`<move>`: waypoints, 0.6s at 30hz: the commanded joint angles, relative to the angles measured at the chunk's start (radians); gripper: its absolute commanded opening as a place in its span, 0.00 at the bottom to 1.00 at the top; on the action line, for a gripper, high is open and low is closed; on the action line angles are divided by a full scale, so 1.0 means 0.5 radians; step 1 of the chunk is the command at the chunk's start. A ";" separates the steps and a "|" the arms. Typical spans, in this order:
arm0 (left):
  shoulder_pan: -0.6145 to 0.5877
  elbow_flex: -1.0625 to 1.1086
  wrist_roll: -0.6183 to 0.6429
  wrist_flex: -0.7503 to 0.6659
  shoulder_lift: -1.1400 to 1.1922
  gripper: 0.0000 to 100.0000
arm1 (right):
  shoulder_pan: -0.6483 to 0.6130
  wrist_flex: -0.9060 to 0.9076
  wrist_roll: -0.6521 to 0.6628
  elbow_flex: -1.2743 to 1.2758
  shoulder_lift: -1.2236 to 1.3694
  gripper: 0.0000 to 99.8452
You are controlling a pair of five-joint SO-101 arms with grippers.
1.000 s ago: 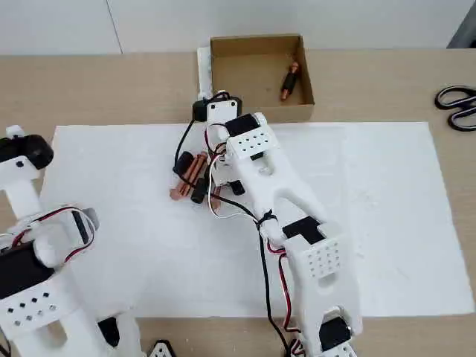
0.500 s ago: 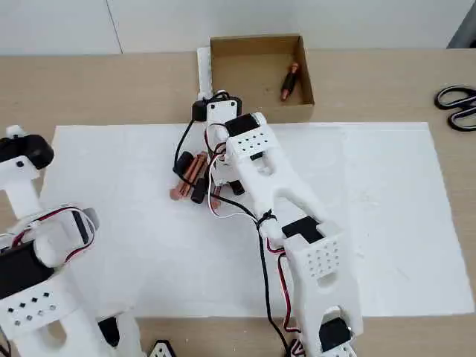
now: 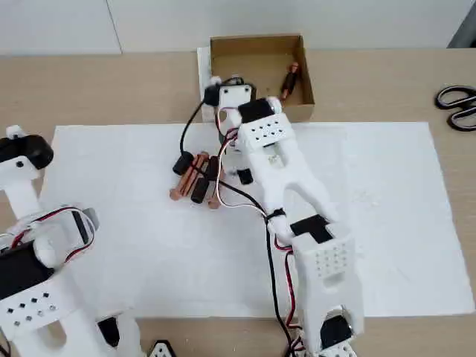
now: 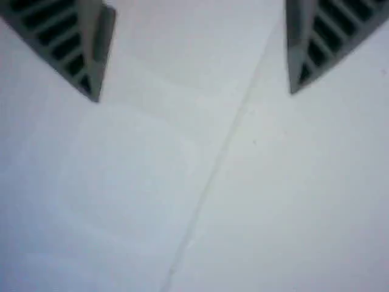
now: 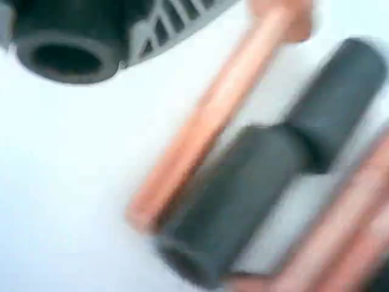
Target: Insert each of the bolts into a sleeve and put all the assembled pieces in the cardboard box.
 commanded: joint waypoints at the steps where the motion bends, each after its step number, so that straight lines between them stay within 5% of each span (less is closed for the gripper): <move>1: 0.012 -0.008 -0.003 -0.043 -0.025 0.19 | 0.014 0.103 0.012 -0.126 -0.293 0.00; 10: 0.012 -0.008 -0.006 -0.043 -0.025 0.19 | 0.293 0.342 0.009 -0.120 -0.628 0.00; 18: 0.012 -0.011 -0.009 -0.043 -0.025 0.19 | 0.612 0.339 0.003 0.009 -0.321 0.00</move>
